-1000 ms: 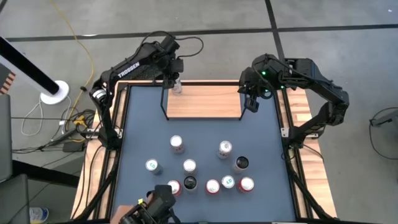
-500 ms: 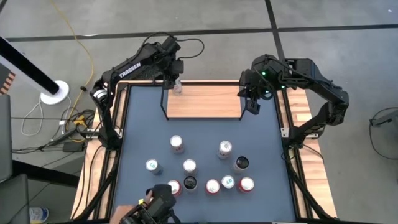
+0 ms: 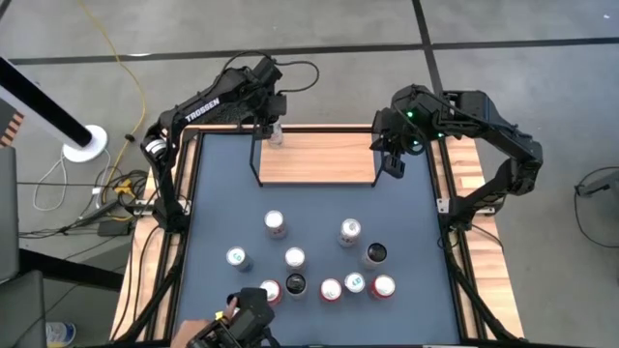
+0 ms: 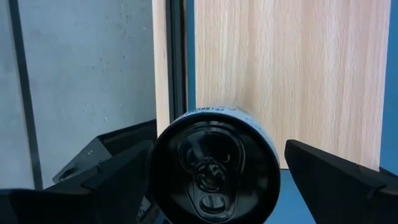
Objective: Place canned beverage on shelf
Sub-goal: Put the top white and pink soda can on the shelf, then put the bottom white and pink soda can aligned with the other white and pink soda can on the shelf
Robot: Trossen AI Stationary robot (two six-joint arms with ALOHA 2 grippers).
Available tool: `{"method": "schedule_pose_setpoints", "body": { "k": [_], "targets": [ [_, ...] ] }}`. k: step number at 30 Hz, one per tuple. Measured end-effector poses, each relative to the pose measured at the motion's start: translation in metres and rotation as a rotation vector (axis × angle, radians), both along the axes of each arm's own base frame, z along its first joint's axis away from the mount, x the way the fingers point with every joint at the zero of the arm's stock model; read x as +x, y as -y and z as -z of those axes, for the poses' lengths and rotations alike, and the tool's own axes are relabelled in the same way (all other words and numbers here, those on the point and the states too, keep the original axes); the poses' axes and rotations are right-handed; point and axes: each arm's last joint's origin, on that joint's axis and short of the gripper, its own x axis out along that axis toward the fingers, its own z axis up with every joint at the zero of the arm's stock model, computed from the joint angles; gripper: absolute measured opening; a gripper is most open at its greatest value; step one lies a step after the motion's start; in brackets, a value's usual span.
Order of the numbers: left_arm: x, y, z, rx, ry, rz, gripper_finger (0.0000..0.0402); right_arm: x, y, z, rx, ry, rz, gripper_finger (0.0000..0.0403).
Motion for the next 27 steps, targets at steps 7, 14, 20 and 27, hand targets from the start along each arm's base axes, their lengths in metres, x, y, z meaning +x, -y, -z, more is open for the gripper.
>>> {"method": "schedule_pose_setpoints", "body": {
  "k": [7, 14, 20, 27],
  "targets": [
    [0.000, 0.005, -0.031, 0.045, 0.038, 0.018, 0.0352, 0.000, 0.000, 0.000, -0.001, 0.000, -0.001, 0.0000],
    [-0.005, 0.034, -0.099, 0.100, 0.240, 0.034, 0.0352, -0.001, 0.000, 0.001, 0.004, -0.020, -0.001, 0.0000],
    [-0.028, 0.119, -0.171, 0.058, 0.468, 0.185, 0.0352, -0.001, -0.010, 0.003, 0.069, -0.029, -0.081, 0.0000],
    [-0.076, 0.235, -0.209, -0.070, 0.607, 0.437, 0.0352, 0.034, -0.041, 0.017, 0.095, -0.061, -0.235, 0.0000]
  ]
}}
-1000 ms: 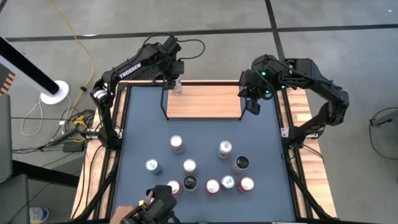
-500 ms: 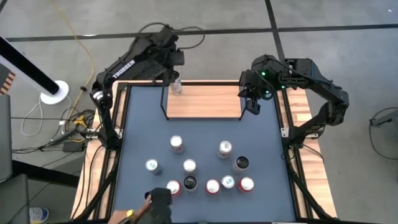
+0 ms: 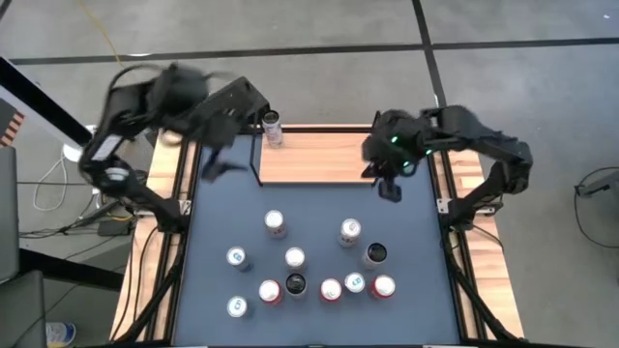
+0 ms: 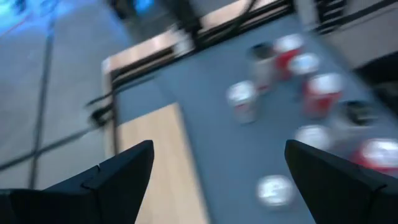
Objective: Place canned beverage on shelf
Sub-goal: Put the bottom white and pink soda can aligned with the other white and pink soda can on the shelf
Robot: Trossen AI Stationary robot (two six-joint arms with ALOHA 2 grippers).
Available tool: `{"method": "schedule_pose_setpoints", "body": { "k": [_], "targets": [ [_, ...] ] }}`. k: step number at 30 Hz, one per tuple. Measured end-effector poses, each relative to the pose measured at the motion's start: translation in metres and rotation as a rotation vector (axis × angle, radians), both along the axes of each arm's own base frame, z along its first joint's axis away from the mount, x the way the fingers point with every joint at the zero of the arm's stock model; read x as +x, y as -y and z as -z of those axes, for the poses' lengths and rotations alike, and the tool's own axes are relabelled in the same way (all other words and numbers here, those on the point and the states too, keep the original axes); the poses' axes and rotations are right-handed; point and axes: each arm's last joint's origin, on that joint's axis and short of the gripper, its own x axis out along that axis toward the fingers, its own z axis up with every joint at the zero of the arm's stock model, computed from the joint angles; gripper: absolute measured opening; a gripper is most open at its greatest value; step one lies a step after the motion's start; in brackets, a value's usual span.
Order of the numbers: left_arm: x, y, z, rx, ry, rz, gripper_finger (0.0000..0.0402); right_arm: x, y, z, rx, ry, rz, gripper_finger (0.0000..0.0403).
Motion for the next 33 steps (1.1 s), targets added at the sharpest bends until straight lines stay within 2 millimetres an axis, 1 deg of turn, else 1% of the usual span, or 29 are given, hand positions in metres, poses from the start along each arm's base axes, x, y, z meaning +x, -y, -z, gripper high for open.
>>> {"method": "schedule_pose_setpoints", "body": {
  "k": [2, 4, 6, 8, 11, 14, 17, 19, 22, 25, 28, 30, 33],
  "targets": [
    [-0.009, 0.024, -0.003, -0.043, 0.014, 0.043, 0.0352, 0.014, -0.011, 0.006, 0.000, -0.002, -0.042, 0.0000],
    [-0.016, 0.044, -0.004, -0.079, 0.014, 0.064, 0.0352, 0.031, -0.024, 0.016, -0.001, -0.015, -0.092, 0.0000],
    [-0.022, 0.060, -0.002, -0.110, 0.000, 0.068, 0.0352, 0.046, -0.037, 0.026, -0.016, -0.027, -0.153, 0.0001],
    [-0.026, 0.072, 0.003, -0.118, -0.025, 0.052, 0.0352, 0.061, -0.051, 0.038, -0.017, -0.050, -0.194, 0.0013],
    [-0.025, 0.087, 0.016, -0.098, -0.084, -0.011, 0.0352, 0.081, -0.075, 0.060, -0.030, -0.104, -0.272, 0.0056],
    [-0.023, 0.099, 0.029, -0.039, -0.135, -0.058, 0.0352, 0.099, -0.098, 0.084, -0.040, -0.161, -0.331, 0.0121],
    [-0.022, 0.106, 0.036, 0.012, -0.138, -0.100, 0.0352, 0.115, -0.117, 0.106, -0.046, -0.190, -0.371, 0.0193],
    [-0.022, 0.111, 0.037, 0.013, -0.139, -0.109, 0.0352, 0.127, -0.129, 0.121, -0.053, -0.179, -0.399, 0.0233],
    [-0.024, 0.113, 0.037, 0.019, -0.135, -0.109, 0.0352, 0.142, -0.145, 0.142, -0.081, -0.171, -0.467, 0.0270],
    [-0.028, 0.112, 0.035, 0.027, -0.114, -0.125, 0.0352, 0.152, -0.154, 0.157, -0.097, -0.161, -0.510, 0.0284],
    [-0.035, 0.108, 0.031, 0.010, -0.091, -0.158, 0.0352, 0.155, -0.152, 0.161, -0.101, -0.162, -0.509, 0.0286],
    [-0.039, 0.106, 0.030, 0.001, -0.083, -0.163, 0.0352, 0.157, -0.147, 0.158, -0.095, -0.145, -0.490, 0.0286],
    [-0.042, 0.104, 0.028, -0.006, -0.075, -0.164, 0.0352, 0.152, -0.136, 0.144, -0.073, -0.122, -0.434, 0.0286]
  ]
}}
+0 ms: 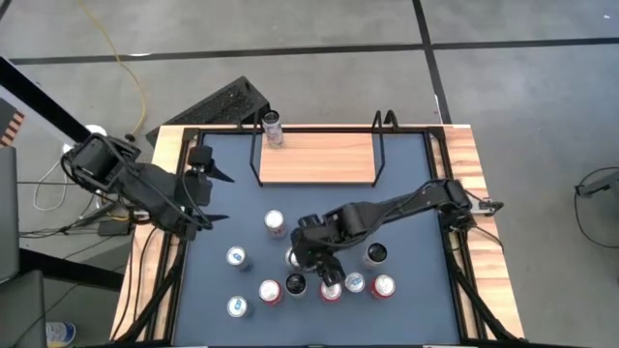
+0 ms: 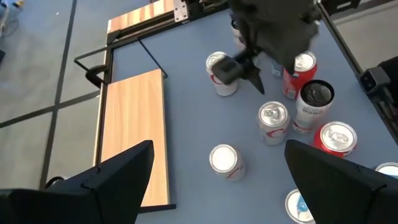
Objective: Place canned beverage on shelf
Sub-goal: Put the bottom white and pink soda can aligned with the other white and pink soda can on the shelf
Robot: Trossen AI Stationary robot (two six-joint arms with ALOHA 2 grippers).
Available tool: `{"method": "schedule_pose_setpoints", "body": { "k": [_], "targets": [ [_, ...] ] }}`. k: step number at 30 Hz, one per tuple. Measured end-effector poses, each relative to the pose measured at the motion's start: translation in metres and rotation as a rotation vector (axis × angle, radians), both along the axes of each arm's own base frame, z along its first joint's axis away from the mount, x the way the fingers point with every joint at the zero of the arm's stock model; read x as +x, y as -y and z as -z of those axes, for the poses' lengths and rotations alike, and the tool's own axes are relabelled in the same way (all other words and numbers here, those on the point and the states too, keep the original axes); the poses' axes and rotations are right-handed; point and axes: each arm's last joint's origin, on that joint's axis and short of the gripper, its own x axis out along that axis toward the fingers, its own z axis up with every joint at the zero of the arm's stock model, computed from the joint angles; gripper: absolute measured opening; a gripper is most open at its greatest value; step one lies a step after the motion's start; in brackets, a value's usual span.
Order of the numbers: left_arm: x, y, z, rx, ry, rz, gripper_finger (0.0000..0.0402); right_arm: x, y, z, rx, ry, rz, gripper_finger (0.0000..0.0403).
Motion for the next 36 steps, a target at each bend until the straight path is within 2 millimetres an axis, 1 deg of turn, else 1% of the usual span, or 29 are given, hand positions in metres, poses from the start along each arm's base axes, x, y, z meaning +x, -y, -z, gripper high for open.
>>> {"method": "schedule_pose_setpoints", "body": {
  "k": [4, 7, 10, 12, 16, 20, 22, 25, 30, 33, 36],
  "targets": [
    [-0.003, -0.002, -0.002, -0.013, 0.018, -0.007, 0.0352, -0.014, 0.012, -0.027, 0.025, 0.049, 0.048, 0.0286],
    [-0.001, 0.000, -0.003, -0.017, 0.030, -0.008, 0.0352, -0.020, 0.016, -0.044, 0.038, 0.112, 0.055, 0.0286],
    [0.004, 0.001, -0.002, -0.026, 0.043, -0.046, 0.0352, -0.024, 0.014, -0.055, 0.062, 0.171, 0.044, 0.0286],
    [0.006, 0.003, -0.002, -0.053, 0.050, -0.071, 0.0352, -0.025, 0.005, -0.058, 0.071, 0.194, 0.019, 0.0286],
    [0.009, 0.012, -0.001, -0.134, 0.066, -0.098, 0.0352, -0.027, -0.026, -0.051, 0.076, 0.203, -0.065, 0.0286],
    [0.016, 0.024, 0.003, -0.165, 0.051, -0.093, 0.0352, -0.026, -0.059, -0.043, 0.052, 0.264, -0.125, 0.0286],
    [0.018, 0.028, 0.005, -0.163, 0.043, -0.088, 0.0352, -0.025, -0.070, -0.040, 0.043, 0.296, -0.130, 0.0286],
    [0.019, 0.035, 0.007, -0.164, 0.037, -0.079, 0.0352, -0.017, -0.078, -0.035, 0.049, 0.339, -0.084, 0.0286],
    [0.017, 0.047, 0.009, -0.158, 0.027, -0.039, 0.0352, 0.002, -0.089, -0.014, 0.073, 0.374, -0.066, 0.0286],
    [0.013, 0.054, 0.010, -0.157, 0.026, -0.015, 0.0352, 0.010, -0.088, -0.001, 0.076, 0.348, -0.036, 0.0286],
    [0.009, 0.058, 0.010, -0.134, 0.030, -0.007, 0.0352, 0.011, -0.083, 0.002, 0.083, 0.316, 0.008, 0.0286]
  ]
}}
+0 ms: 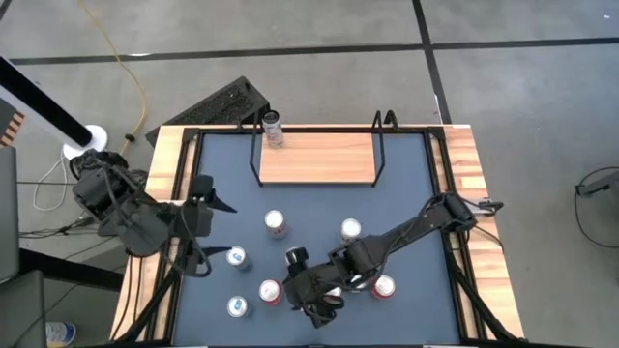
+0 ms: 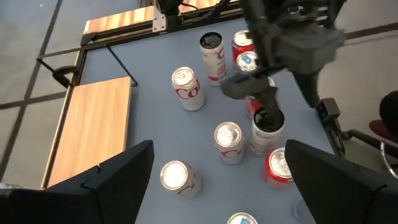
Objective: Place canned beverage on shelf
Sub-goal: Put the bottom white and pink soda can aligned with the other white and pink soda can on the shelf
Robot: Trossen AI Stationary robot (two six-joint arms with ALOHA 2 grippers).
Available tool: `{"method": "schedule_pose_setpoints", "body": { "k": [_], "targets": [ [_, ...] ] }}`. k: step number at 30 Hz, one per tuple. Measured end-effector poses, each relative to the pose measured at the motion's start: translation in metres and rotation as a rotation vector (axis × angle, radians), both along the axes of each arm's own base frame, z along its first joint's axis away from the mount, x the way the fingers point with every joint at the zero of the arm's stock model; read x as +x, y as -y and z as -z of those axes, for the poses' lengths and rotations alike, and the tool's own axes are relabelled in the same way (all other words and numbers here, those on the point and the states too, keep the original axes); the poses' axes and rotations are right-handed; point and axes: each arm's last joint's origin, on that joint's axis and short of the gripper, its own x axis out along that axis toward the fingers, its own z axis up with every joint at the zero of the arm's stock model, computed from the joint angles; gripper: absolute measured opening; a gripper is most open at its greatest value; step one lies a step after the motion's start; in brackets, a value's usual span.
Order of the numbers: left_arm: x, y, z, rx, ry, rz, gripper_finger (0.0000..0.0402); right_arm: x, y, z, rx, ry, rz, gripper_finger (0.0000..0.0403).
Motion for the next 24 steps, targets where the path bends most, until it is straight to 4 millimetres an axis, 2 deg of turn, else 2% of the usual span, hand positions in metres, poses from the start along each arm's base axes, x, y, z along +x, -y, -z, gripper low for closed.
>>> {"method": "schedule_pose_setpoints", "body": {
  "k": [5, 15, 24],
  "targets": [
    [-0.007, 0.005, 0.001, 0.040, 0.003, -0.001, 0.0352, 0.003, 0.009, 0.000, -0.031, -0.001, 0.069, 0.0293],
    [-0.010, 0.009, 0.001, 0.056, 0.012, 0.003, 0.0352, -0.001, 0.015, 0.004, -0.020, -0.078, 0.108, 0.0355],
    [-0.011, 0.008, 0.001, 0.078, 0.018, -0.005, 0.0352, 0.005, 0.018, 0.024, 0.019, -0.186, 0.088, 0.0353]
  ]
}}
